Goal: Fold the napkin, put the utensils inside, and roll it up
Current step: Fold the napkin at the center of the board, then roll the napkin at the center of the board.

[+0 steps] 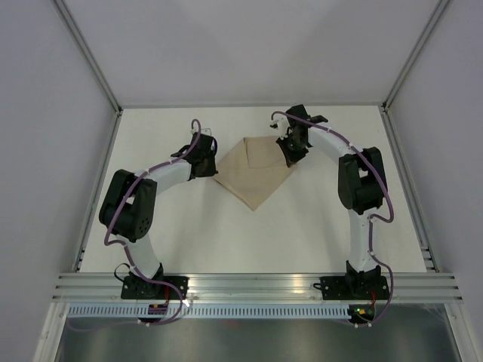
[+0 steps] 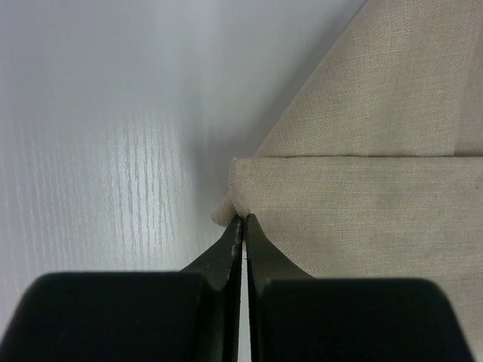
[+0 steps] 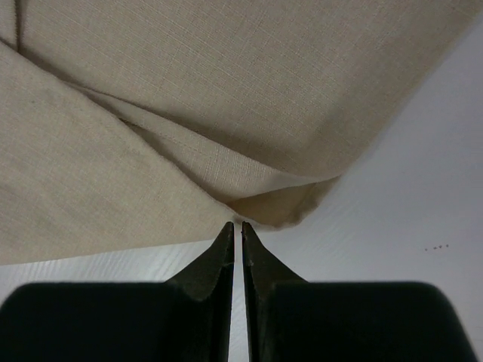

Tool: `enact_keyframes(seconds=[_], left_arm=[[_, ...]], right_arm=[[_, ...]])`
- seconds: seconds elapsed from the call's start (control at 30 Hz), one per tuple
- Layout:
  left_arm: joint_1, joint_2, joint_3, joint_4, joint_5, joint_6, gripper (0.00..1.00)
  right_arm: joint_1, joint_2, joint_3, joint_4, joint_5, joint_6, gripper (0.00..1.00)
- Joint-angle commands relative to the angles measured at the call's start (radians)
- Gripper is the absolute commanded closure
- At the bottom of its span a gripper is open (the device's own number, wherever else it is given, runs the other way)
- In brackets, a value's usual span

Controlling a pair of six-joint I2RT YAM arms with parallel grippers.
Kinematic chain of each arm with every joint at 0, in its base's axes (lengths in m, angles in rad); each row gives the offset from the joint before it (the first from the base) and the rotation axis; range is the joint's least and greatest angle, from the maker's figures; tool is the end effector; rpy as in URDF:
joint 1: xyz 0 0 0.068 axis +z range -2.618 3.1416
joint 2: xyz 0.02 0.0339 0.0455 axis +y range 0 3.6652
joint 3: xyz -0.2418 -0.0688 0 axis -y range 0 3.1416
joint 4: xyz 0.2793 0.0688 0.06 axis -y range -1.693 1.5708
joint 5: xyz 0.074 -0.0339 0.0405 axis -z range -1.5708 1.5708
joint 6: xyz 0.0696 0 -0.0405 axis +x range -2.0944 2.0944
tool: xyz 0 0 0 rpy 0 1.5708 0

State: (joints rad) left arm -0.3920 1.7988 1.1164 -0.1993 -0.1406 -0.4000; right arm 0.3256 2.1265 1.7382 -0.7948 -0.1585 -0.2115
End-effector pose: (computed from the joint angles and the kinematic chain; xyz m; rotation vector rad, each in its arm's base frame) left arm 0.3920 -0.1515 0.1092 -0.0717 2.4478 -0.1798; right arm 0.4539 0.1648 0.1366 -0.7719 2.6431 0.2491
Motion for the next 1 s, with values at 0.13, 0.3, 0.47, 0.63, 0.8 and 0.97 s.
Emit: enact_keyframes(seconds=[0.13,0.3,0.47,0.63,0.8,0.97], left_arm=[[0.01,0.017,0.016,0.028,-0.014,-0.03,0.98],[0.015,0.03,0.014,0.031,-0.017,-0.028,0.95],[0.015,0.014,0.005,0.058,0.009,-0.026,0.84],[0.015,-0.039,0.006,0.081,0.036,-0.023,0.74],[0.015,-0.076,0.025,0.086,0.056,-0.026,0.59],[0.015,-0.108,0.02,0.081,0.024,-0.051,0.48]], right_arm=[[0.004,0.081,0.018,0.038,0.073,0.018,0.88],[-0.002,0.076,-0.028,0.055,0.085,0.011,0.88],[0.0,0.05,-0.032,0.066,0.093,0.012,0.88],[0.0,0.018,0.003,0.048,0.096,0.009,0.87],[0.0,-0.008,0.029,0.042,0.097,0.009,0.87],[0.003,-0.062,0.027,0.055,0.103,0.018,0.87]])
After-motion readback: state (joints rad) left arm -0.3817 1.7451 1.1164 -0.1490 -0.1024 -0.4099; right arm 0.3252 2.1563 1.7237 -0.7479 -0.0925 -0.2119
